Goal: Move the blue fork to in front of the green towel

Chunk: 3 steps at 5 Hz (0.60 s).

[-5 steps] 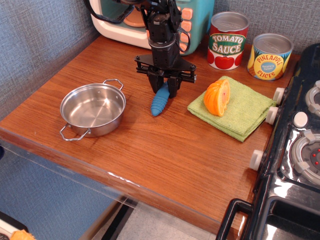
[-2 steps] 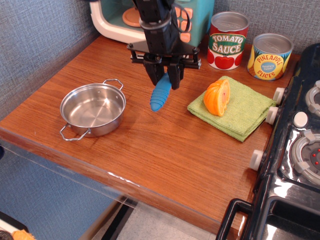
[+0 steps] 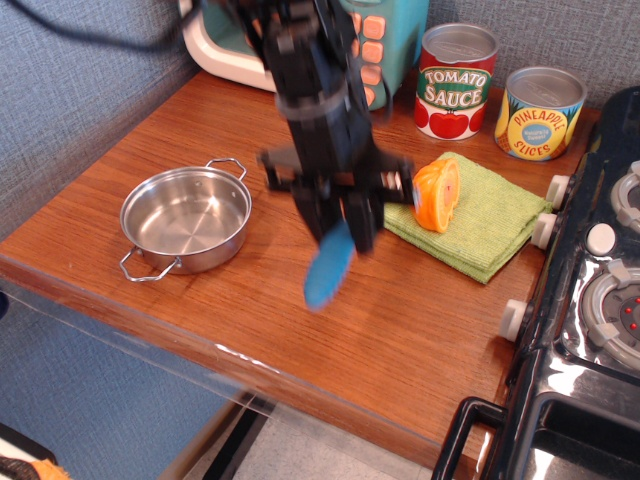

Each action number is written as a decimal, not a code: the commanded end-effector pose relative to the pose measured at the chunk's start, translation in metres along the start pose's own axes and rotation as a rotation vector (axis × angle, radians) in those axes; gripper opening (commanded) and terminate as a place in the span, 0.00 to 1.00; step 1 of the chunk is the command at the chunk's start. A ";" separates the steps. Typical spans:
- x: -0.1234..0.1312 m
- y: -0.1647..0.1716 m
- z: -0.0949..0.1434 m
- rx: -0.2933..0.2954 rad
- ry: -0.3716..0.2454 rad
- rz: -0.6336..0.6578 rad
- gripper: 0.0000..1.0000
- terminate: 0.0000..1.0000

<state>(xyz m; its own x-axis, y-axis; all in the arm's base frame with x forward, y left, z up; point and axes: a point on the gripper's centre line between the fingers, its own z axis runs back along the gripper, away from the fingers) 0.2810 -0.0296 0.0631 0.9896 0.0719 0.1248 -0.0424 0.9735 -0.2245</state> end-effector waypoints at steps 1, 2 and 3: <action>-0.021 -0.036 -0.026 0.037 -0.007 -0.067 0.00 0.00; -0.010 -0.041 -0.051 0.111 -0.041 -0.122 0.00 0.00; 0.003 -0.037 -0.058 0.155 -0.058 -0.101 0.00 0.00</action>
<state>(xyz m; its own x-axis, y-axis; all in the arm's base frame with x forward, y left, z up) 0.2913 -0.0804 0.0091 0.9841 -0.0172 0.1768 0.0271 0.9982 -0.0539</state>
